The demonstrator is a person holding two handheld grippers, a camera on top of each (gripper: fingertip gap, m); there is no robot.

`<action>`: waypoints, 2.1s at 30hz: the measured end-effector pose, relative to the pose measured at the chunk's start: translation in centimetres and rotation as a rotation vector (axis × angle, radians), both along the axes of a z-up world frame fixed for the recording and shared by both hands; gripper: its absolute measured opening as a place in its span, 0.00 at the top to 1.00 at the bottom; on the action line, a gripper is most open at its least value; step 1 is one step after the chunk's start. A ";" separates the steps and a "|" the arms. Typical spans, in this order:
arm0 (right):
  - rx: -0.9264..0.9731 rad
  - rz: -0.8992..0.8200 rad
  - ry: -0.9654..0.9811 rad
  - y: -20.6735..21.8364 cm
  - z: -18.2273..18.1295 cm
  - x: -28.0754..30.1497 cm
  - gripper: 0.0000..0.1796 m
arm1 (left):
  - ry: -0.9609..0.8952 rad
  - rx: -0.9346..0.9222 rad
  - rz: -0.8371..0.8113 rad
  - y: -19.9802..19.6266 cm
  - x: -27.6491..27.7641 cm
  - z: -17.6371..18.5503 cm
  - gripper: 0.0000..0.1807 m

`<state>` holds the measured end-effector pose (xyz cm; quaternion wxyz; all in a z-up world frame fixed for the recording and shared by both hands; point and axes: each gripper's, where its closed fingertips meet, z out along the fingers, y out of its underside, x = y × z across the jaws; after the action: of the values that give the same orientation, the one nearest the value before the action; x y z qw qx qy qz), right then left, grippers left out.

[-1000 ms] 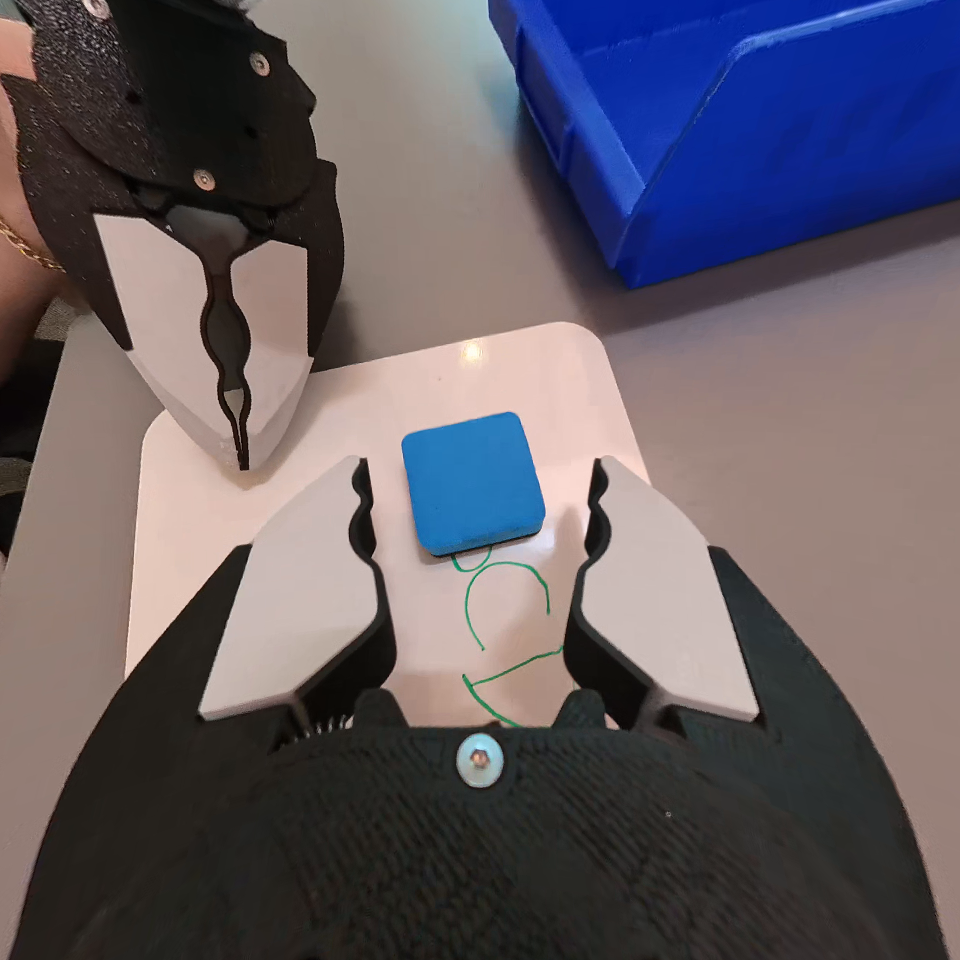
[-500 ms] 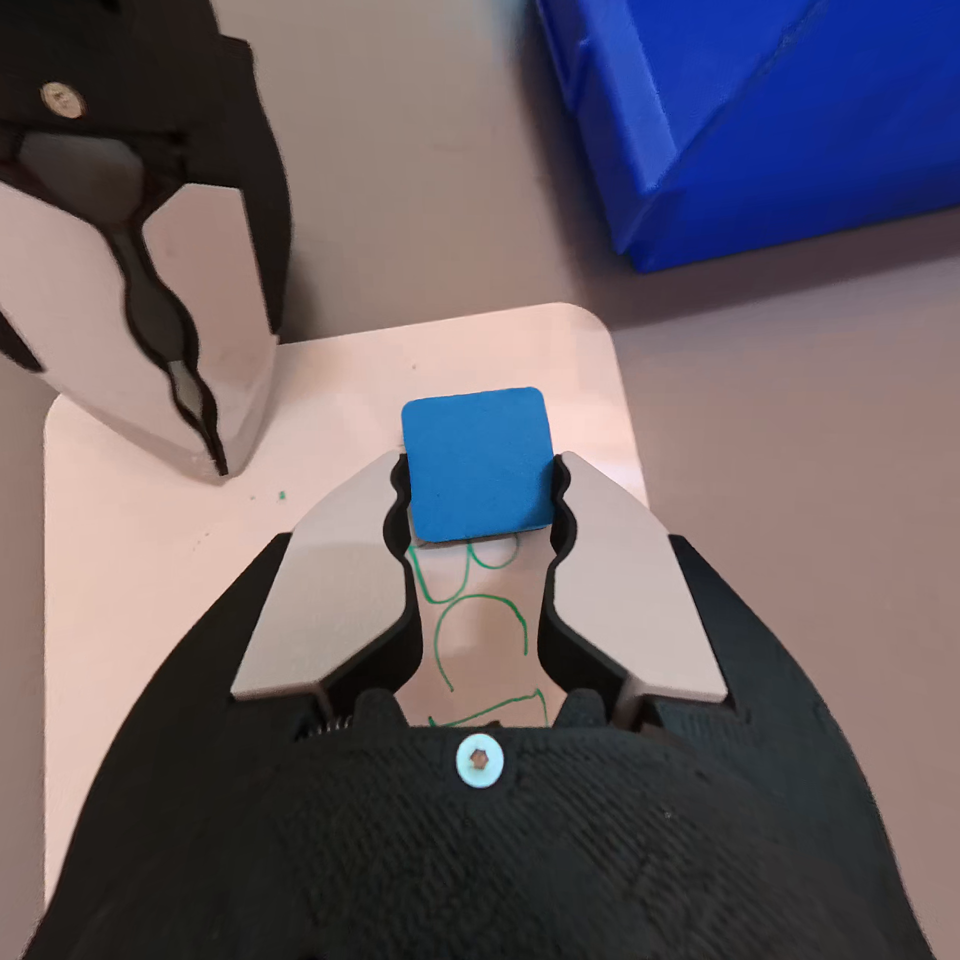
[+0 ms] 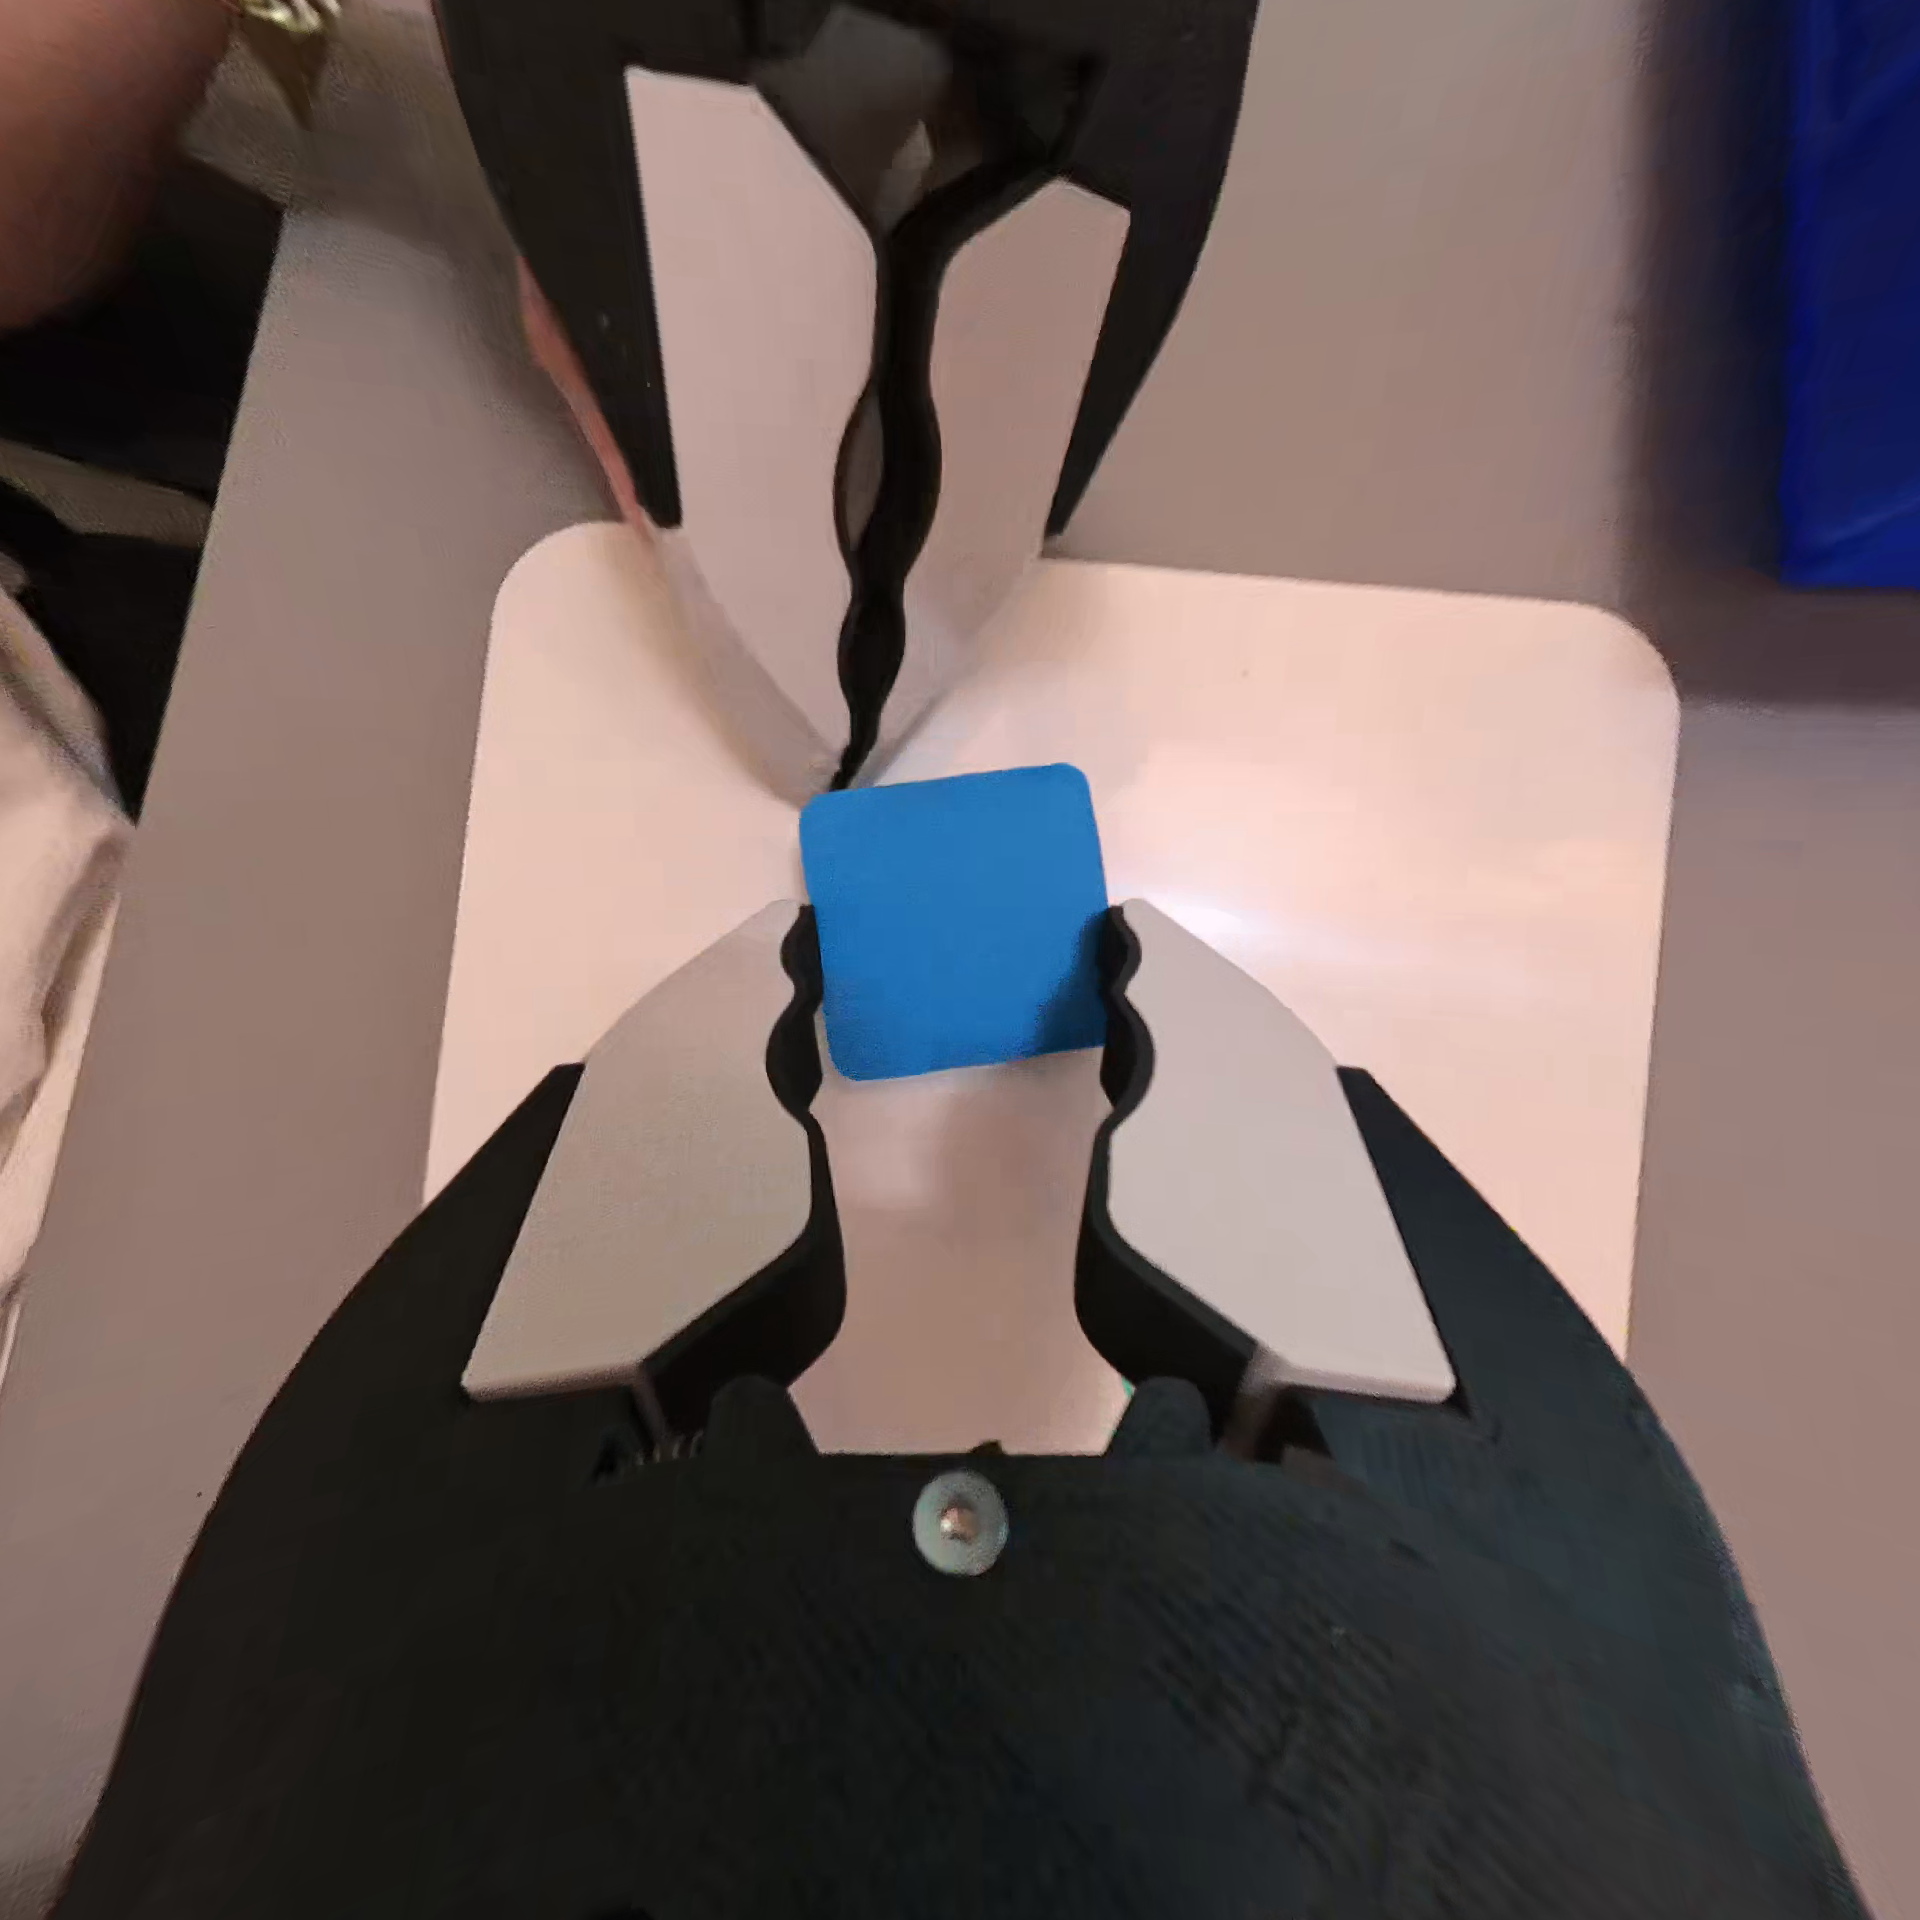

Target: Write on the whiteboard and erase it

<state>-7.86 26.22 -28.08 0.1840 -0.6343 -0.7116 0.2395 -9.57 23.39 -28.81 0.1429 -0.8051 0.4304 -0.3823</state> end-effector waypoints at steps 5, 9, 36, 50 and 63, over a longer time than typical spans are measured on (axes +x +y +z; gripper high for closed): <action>-0.045 -0.117 0.132 -1.0 0.1 0.5 0.71 | 0.008 0.004 0.014 0.1 -0.2 0.0 1.00; 0.036 0.007 0.046 -4.8 0.1 0.7 0.71 | 0.009 0.013 0.121 1.6 -1.8 0.0 1.00; 0.008 -0.446 0.185 8.8 -0.2 4.2 0.71 | 0.009 0.024 0.076 1.2 -0.5 0.0 1.00; -0.058 -0.212 0.210 3.1 0.0 5.5 0.71 | 0.008 0.028 0.085 1.4 -0.3 0.0 1.00; -0.003 -0.229 0.069 2.7 -0.2 11.2 0.71 | 0.011 0.039 0.084 1.6 0.0 0.0 1.00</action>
<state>3.38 28.93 -28.29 0.2336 -0.7030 -0.6275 0.2398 -9.57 25.01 -28.86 0.1722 -0.8216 0.4042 -0.3633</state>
